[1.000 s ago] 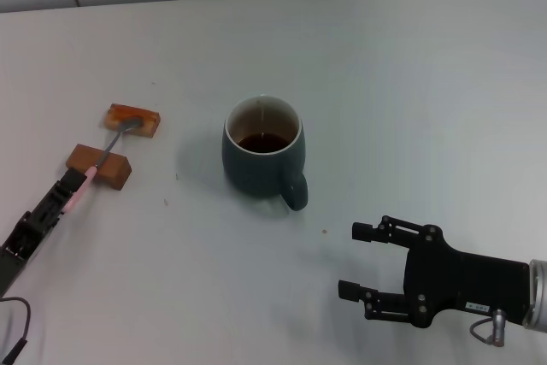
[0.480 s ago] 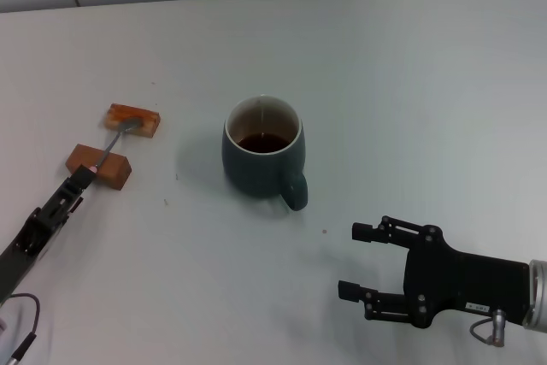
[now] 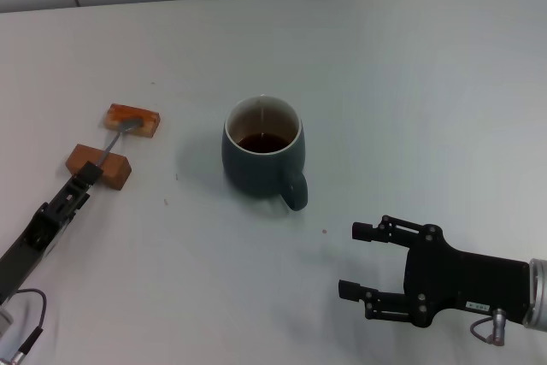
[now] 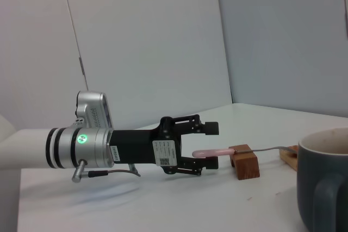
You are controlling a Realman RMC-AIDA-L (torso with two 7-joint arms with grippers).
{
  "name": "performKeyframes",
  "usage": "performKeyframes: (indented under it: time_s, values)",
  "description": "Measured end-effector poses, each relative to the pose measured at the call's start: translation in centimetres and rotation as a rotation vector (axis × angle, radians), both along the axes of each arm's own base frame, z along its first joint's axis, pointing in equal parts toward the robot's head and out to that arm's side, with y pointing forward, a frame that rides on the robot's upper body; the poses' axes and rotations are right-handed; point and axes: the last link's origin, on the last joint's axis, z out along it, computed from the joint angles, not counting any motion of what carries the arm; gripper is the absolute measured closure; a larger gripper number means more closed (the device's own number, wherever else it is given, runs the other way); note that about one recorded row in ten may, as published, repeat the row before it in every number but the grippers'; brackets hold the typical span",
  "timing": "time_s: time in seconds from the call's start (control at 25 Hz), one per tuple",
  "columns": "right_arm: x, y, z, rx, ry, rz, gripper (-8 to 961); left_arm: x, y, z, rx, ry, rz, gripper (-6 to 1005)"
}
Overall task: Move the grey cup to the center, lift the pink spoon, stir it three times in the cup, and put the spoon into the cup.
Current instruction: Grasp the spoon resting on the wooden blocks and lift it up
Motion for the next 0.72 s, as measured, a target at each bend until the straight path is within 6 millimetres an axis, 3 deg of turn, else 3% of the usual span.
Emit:
performKeyframes:
  time_s: [0.32, 0.72]
  values:
    - [-0.04, 0.05, 0.00, 0.000, 0.000, 0.002, 163, -0.14, 0.12, -0.03, 0.000, -0.007, 0.017, 156]
    - [-0.09, -0.09, -0.15, -0.010, -0.002, 0.007, 164, -0.19, 0.15, -0.14, -0.004, -0.008, 0.026, 479]
